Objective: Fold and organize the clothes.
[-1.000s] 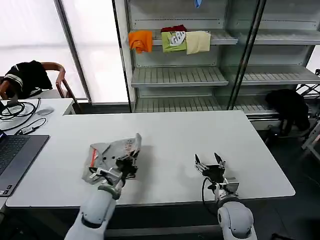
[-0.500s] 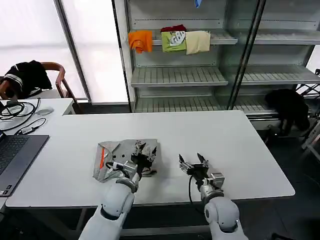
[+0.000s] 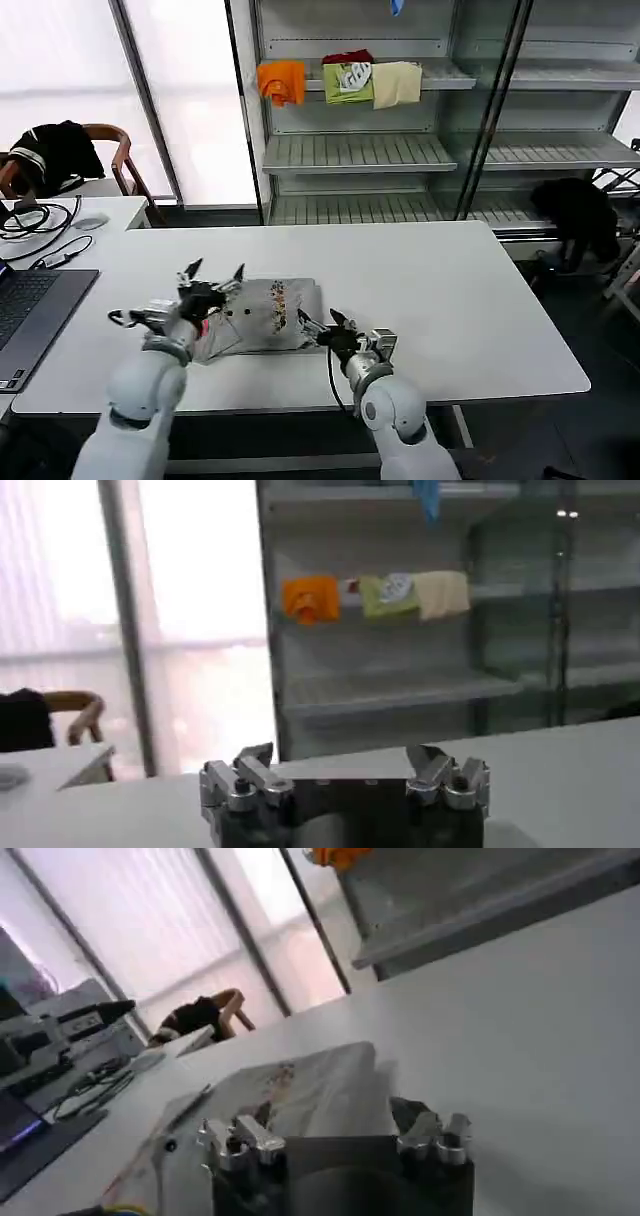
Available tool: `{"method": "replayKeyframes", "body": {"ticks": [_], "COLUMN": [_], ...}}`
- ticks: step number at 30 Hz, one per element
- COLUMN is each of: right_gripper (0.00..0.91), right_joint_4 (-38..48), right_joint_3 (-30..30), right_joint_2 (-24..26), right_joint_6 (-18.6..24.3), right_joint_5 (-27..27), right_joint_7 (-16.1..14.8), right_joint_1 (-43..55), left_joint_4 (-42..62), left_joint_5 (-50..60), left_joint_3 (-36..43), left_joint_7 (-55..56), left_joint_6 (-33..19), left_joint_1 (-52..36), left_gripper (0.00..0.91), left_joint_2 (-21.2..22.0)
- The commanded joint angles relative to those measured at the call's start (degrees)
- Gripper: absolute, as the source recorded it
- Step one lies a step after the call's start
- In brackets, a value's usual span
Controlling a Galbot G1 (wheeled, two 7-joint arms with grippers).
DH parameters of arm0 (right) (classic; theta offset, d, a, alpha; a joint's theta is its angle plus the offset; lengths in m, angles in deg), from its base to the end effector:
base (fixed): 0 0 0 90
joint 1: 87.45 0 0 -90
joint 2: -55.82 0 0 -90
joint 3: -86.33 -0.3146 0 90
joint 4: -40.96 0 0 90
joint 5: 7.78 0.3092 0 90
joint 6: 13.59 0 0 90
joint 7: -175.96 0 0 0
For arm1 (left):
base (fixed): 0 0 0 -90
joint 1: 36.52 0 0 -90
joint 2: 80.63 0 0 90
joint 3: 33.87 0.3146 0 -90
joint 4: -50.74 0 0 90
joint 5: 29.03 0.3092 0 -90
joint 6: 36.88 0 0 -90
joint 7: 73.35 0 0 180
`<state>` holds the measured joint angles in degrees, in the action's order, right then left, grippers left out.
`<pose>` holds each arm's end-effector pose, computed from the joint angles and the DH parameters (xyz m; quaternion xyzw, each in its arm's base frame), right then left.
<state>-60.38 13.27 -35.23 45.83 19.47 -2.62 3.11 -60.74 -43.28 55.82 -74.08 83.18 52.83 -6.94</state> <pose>0.2925 0.0930 -0.2493 0.2156 -0.9372 -0.1988 0.1889 0.2899 0.0580 -0.1896 -0.0464 -0.9957 -0.0294 0.0750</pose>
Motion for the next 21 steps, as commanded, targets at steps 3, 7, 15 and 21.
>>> {"method": "replayKeyframes", "body": {"ticks": [3,7,15,21], "right_gripper": [0.0,0.0,0.0,0.0], "right_joint_4": [1.9,0.0,-2.9,-4.5], "right_joint_3": [3.1,1.9,0.4,-0.4], "right_joint_2": [-0.4,0.0,0.4,1.4], "right_joint_6": [-2.3,-2.4,-2.5,-2.6], "right_joint_5": [6.8,6.9,6.6,6.1], "right_joint_7": [3.8,4.1,6.3,8.1], "right_joint_1": [0.9,-0.2,-2.5,-3.8], "left_joint_4": [-1.2,-1.1,0.2,0.8], "left_joint_5": [-6.9,-6.8,-6.5,-6.5], "left_joint_3": [-12.9,-12.7,-12.6,-12.8], "left_joint_7": [-0.5,-0.8,-0.7,-0.7], "left_joint_6": [1.0,0.8,0.7,0.0], "left_joint_1": [7.0,7.3,7.9,8.8], "left_gripper": [0.907,0.907,0.907,0.907], "left_joint_2": [-1.7,-1.4,-1.1,-0.9]}}
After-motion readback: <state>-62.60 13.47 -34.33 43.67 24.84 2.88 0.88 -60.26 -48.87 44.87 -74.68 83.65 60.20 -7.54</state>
